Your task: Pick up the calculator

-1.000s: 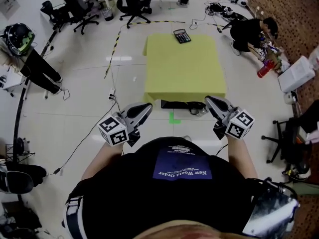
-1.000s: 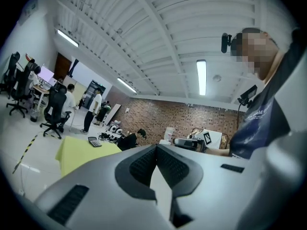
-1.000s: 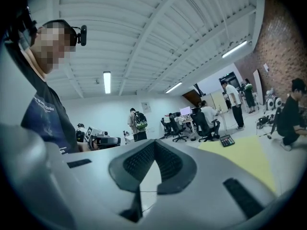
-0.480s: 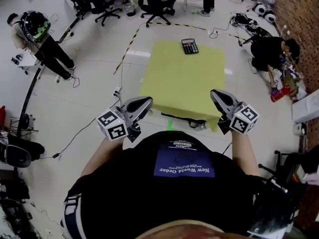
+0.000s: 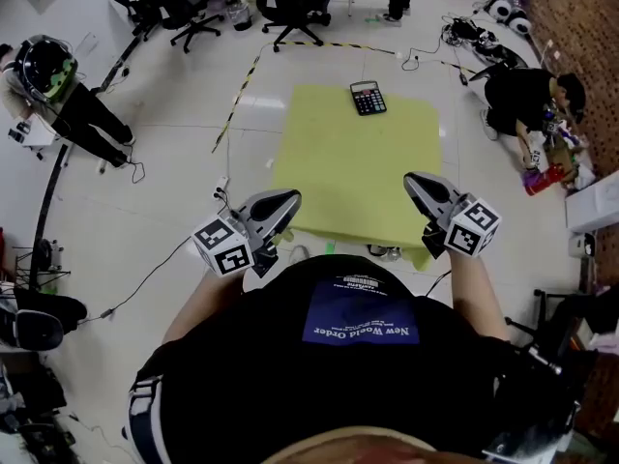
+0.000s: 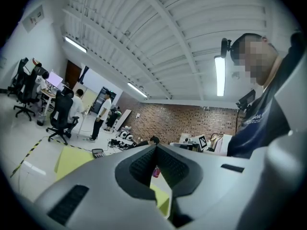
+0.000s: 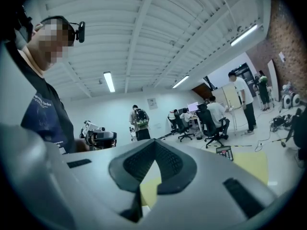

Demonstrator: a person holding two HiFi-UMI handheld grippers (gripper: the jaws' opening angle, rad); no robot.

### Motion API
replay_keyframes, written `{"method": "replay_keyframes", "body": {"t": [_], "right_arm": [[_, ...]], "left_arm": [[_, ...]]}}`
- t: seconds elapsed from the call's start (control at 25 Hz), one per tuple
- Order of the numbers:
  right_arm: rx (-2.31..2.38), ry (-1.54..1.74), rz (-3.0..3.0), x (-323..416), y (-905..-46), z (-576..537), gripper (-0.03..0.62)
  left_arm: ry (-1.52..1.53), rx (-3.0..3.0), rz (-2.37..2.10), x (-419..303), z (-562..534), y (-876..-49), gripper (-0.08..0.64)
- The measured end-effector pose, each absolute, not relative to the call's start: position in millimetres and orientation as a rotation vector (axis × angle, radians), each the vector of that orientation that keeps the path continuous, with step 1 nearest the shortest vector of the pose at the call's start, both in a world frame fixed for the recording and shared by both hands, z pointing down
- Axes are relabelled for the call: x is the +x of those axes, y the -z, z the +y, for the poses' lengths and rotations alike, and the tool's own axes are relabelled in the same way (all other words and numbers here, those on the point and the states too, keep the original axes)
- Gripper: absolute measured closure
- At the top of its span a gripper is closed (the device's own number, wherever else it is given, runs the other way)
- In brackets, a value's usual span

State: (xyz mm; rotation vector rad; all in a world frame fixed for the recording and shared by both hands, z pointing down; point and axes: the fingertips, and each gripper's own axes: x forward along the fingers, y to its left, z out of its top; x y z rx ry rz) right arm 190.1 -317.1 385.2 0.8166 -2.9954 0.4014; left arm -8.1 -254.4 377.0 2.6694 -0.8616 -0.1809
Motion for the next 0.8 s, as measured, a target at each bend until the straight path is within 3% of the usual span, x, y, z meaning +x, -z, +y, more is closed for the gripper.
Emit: {"method": "replay_keyframes", "body": {"t": [0.56, 0.8], "right_arm": [[1.054, -0.497, -2.903, 90, -379, -426, 0.606], [1.064, -0.586, -2.866, 102, -398, -454, 0.606]], "left_arm": [[0.169, 2.722, -0.547, -94, -415, -395, 0.554], [0.176, 2.679, -0.535, -89, -440, -410, 0.554]]}}
